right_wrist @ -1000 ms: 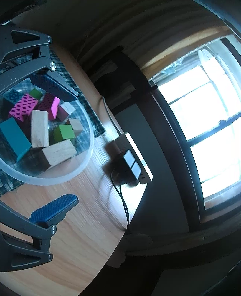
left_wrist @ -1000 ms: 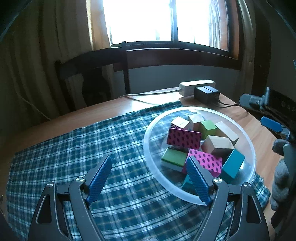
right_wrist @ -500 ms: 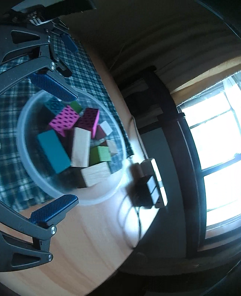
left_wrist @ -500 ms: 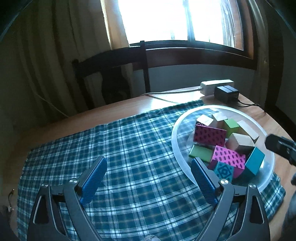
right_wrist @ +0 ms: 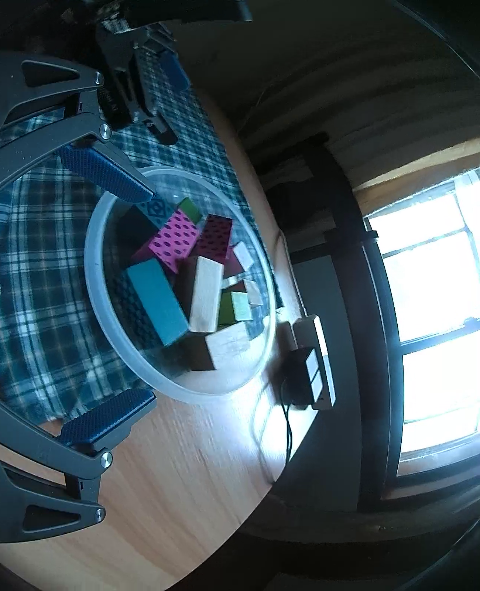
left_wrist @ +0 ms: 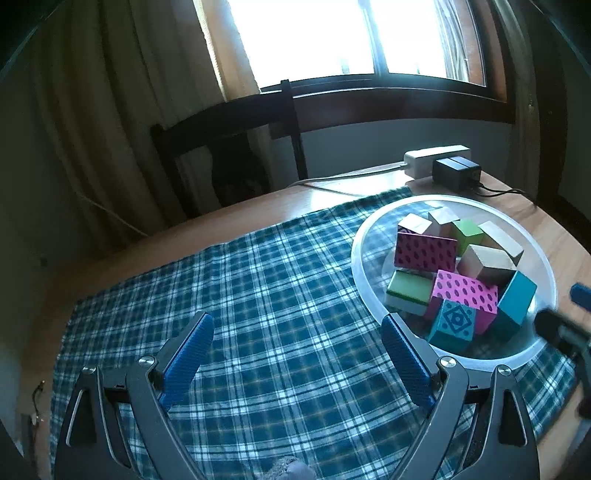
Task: Organize rigid objects
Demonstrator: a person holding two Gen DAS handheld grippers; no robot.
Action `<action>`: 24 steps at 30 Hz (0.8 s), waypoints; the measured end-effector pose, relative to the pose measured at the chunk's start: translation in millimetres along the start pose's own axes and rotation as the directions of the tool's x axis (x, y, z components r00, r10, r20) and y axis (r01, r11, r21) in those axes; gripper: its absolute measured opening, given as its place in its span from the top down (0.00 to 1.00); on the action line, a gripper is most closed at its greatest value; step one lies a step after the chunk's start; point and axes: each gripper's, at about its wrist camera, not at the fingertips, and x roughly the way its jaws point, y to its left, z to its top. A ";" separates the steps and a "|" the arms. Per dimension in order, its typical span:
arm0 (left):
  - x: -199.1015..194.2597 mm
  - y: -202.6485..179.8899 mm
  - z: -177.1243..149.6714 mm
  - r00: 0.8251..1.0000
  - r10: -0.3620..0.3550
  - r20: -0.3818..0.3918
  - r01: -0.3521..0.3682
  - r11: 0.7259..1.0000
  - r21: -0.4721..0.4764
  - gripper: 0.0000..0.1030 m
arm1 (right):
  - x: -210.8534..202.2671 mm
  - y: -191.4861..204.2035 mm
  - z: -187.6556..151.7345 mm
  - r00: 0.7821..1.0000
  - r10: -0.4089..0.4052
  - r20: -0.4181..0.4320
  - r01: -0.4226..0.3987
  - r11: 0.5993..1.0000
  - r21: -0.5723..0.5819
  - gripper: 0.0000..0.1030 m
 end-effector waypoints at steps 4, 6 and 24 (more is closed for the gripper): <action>-3.3 0.6 -1.7 1.000 0.016 -0.004 -0.016 1.000 0.010 0.10 | -1.9 8.1 -7.8 1.000 -0.026 0.000 0.026 0.999 -0.042 0.01; -3.5 -0.3 -2.2 0.999 0.037 -0.010 -0.037 0.999 0.020 0.10 | -3.1 12.0 -11.8 0.999 -0.049 0.003 0.049 0.997 -0.067 0.01; -1.4 -12.2 -7.0 0.997 0.072 -0.032 -0.070 0.995 0.069 0.06 | -4.5 11.0 -17.5 0.996 -0.086 -0.001 0.086 0.994 -0.069 0.01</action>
